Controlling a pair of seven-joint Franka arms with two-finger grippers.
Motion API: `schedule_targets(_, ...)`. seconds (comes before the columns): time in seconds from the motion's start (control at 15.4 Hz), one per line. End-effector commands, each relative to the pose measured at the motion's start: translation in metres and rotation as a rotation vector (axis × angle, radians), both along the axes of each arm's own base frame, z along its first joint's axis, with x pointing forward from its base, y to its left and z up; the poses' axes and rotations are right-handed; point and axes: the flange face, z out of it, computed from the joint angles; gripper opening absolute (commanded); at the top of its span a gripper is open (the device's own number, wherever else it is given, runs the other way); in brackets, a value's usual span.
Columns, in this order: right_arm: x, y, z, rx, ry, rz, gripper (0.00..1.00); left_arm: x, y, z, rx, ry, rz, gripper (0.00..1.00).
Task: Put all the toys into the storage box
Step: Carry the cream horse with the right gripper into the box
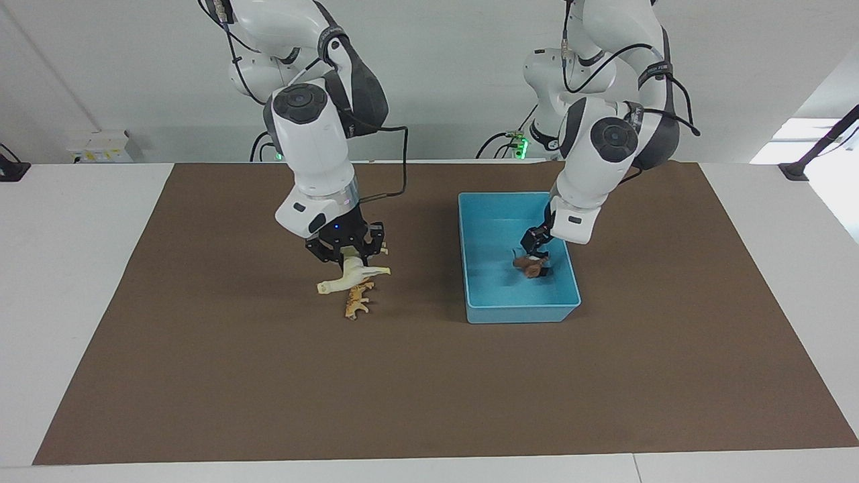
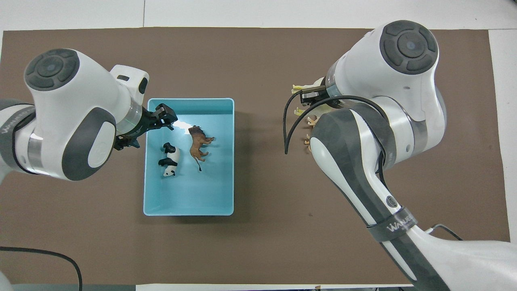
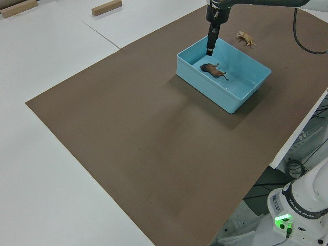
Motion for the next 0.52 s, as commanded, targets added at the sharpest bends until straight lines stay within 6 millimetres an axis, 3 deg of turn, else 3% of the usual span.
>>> schedule_targets(0.0,-0.009,0.039,0.004,0.025,-0.005,-0.035,0.0,-0.008,0.051,0.041,-0.008,0.007,-0.11,1.0)
schedule_targets(0.19,-0.039,0.11,0.009,0.074,-0.054,-0.015,0.0,-0.02,0.09,0.07,0.02,0.045,-0.339,1.0)
schedule_targets(0.39,-0.063,0.162,0.008,0.124,-0.094,-0.02,0.0,-0.042,0.107,0.087,0.046,0.078,-0.465,1.0)
schedule_targets(0.45,-0.071,0.183,-0.001,0.136,-0.1,-0.005,0.0,-0.045,0.105,0.087,0.044,0.087,-0.476,1.0)
